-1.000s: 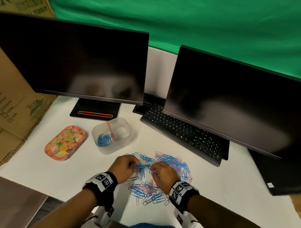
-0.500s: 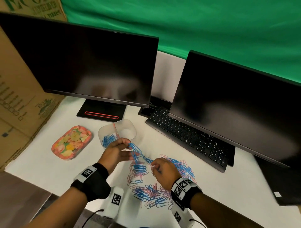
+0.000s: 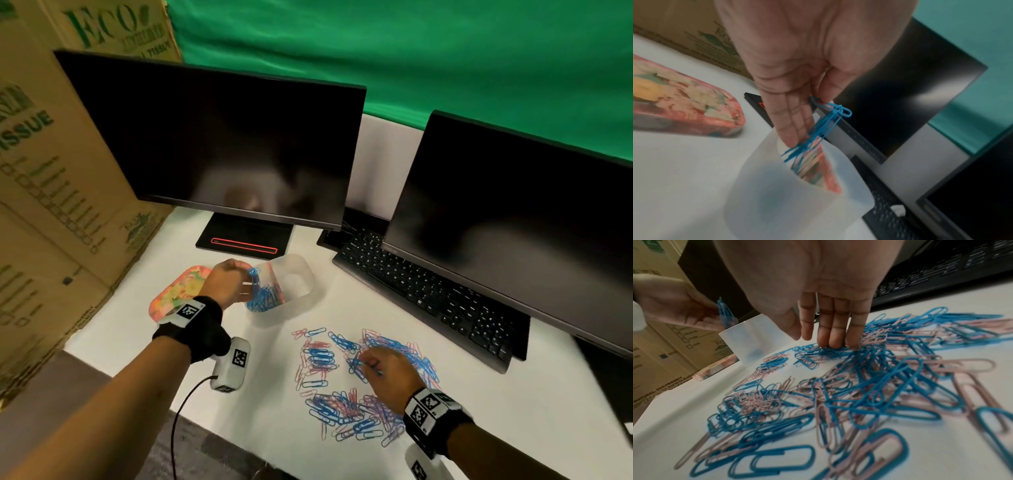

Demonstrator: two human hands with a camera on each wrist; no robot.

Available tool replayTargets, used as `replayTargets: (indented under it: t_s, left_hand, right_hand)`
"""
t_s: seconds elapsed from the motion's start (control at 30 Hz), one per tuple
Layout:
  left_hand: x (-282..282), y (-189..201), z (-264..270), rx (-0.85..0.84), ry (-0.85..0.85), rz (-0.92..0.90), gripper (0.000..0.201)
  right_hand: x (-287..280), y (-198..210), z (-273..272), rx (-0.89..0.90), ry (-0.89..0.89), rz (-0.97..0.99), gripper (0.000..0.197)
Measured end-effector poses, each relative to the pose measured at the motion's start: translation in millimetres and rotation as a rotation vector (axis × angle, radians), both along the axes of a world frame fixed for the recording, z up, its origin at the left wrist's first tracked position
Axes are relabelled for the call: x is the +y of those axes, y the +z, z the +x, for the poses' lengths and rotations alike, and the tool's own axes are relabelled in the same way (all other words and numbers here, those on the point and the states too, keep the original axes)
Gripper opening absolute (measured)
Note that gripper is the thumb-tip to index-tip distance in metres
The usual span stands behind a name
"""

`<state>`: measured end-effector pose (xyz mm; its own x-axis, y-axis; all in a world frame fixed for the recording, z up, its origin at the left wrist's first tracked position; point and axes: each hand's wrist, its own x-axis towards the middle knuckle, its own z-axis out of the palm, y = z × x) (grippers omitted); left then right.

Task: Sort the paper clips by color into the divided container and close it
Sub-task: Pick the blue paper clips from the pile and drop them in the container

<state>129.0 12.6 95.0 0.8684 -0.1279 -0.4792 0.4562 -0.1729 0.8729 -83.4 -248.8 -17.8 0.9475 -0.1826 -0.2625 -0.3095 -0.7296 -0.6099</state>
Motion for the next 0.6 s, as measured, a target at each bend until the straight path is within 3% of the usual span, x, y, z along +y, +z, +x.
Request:
replayTargets:
  t_s: [0.1, 0.2, 0.3, 0.43, 0.6]
  left_hand:
    - [-2.8, -18.4, 1.9, -0.058, -0.108, 0.219, 0.023]
    - [-7.1, -23.6, -6.5, -0.361, -0.185, 0.528, 0.015]
    - [-18.4, -24.4, -26.4, -0.560, -0.262, 0.527, 0.012]
    - [-34.2, -39.6, -58.8, -0.609, -0.605, 0.510, 0.018]
    - [-45.6, -72.7, -98.3, -0.558, -0.949, 0.694, 0.012]
  right_hand:
    - [-0.4, 4.5, -0.8, 0.004, -0.002, -0.020, 0.017]
    - [0.5, 8.7, -1.9, 0.014, 0.006, -0.044, 0.018]
    - [6.7, 11.3, 3.2, -0.008, 0.038, -0.096, 0.017]
    - [19.1, 17.1, 16.9, -0.006, 0.086, -0.152, 0.017]
    - [21.4, 19.8, 16.3, 0.012, 0.093, -0.228, 0.017]
